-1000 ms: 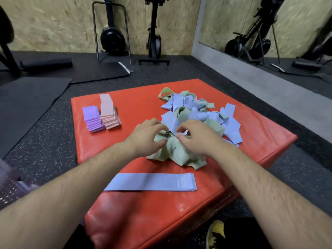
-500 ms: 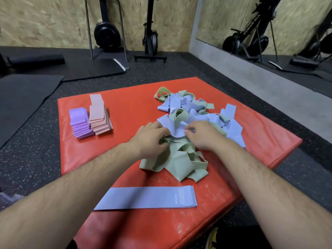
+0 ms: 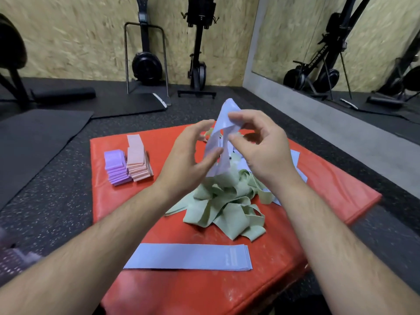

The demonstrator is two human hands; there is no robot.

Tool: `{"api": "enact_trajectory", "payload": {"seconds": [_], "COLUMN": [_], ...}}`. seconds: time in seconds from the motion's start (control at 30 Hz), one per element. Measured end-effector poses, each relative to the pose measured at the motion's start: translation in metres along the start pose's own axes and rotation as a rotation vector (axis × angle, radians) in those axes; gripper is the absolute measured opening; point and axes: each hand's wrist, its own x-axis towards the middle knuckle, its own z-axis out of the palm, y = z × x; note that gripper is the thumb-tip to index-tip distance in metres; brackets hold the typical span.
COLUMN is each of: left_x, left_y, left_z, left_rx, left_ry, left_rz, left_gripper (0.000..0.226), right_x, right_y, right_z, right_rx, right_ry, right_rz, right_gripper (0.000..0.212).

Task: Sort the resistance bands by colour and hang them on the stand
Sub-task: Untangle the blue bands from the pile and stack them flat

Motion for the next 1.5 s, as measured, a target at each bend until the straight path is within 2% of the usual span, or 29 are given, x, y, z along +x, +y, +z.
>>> {"api": "enact_trajectory", "payload": {"seconds": [0.1,0.2,0.3,0.5,0.6,0.63,0.67,0.77,0.83,0.97,1.0,1.13,1.2,1.27,1.33,1.4,1.43,1.5], "left_x": [-0.006,-0.012,-0.017,-0.014,-0.015,-0.018,-0.020,-0.025,-0.025,-0.025,-0.024,-0.022,-0.021,-0.020,-0.019,-0.018,-0.018,-0.020], "left_y": [0.012,0.013,0.013,-0.003,-0.014,-0.015,-0.014,-0.001,0.005,-0.002,-0.003,-0.009,-0.011,-0.011,-0.007,-0.006,-0.007,-0.012], "left_z": [-0.017,-0.033,-0.047,-0.077,-0.082,-0.083,-0.083,-0.085,-0.085,-0.084,-0.085,-0.086,-0.086,-0.084,-0.081,-0.081,-0.081,-0.083], "left_rx": [-0.111,-0.080,-0.058,-0.163,-0.095,-0.043,-0.005,-0.091,-0.073,0.017,0.026,0.074,0.080,0.030,-0.107,-0.242,-0.255,-0.139], "left_ry": [0.005,0.000,0.039,0.154,0.116,0.117,0.118,0.025,-0.031,0.006,0.017,0.041,0.050,0.066,0.058,0.034,0.021,-0.005], "left_rz": [-0.066,-0.071,-0.087,-0.386,-0.490,-0.466,-0.401,-0.225,-0.177,-0.158,-0.164,-0.154,-0.199,-0.291,-0.429,-0.572,-0.589,-0.514], "left_gripper": [0.027,0.021,0.013,0.026,0.010,0.004,0.009,0.013,0.012,0.001,0.005,0.010,0.009,0.015,0.030,0.041,0.034,0.007], "right_x": [-0.002,-0.003,-0.003,0.000,-0.001,-0.002,-0.002,-0.003,-0.003,-0.005,-0.005,-0.008,-0.011,-0.014,-0.016,-0.019,-0.021,-0.023], "right_y": [-0.009,-0.006,-0.003,0.005,0.006,0.006,0.004,0.000,0.000,0.001,0.001,0.006,0.010,0.012,0.010,0.010,0.010,0.012], "right_z": [0.011,0.022,0.033,0.055,0.063,0.066,0.069,0.075,0.078,0.080,0.080,0.083,0.086,0.088,0.091,0.094,0.094,0.096], "right_rx": [0.055,0.073,0.154,0.174,0.219,0.245,0.274,0.329,0.330,0.375,0.377,0.185,0.080,0.020,-0.012,-0.057,-0.065,-0.025], "right_ry": [0.010,-0.018,-0.122,-0.222,-0.289,-0.304,-0.311,-0.310,-0.328,-0.353,-0.353,-0.330,-0.291,-0.223,-0.194,-0.274,-0.334,-0.381], "right_rz": [0.049,0.115,0.196,0.274,0.300,0.306,0.313,0.342,0.347,0.357,0.352,0.281,0.235,0.178,0.118,0.064,0.064,0.108], "right_gripper": [0.030,0.025,0.025,0.025,0.021,0.020,0.020,0.020,0.020,0.022,0.022,0.006,0.008,0.012,0.011,0.010,0.009,0.008]}}
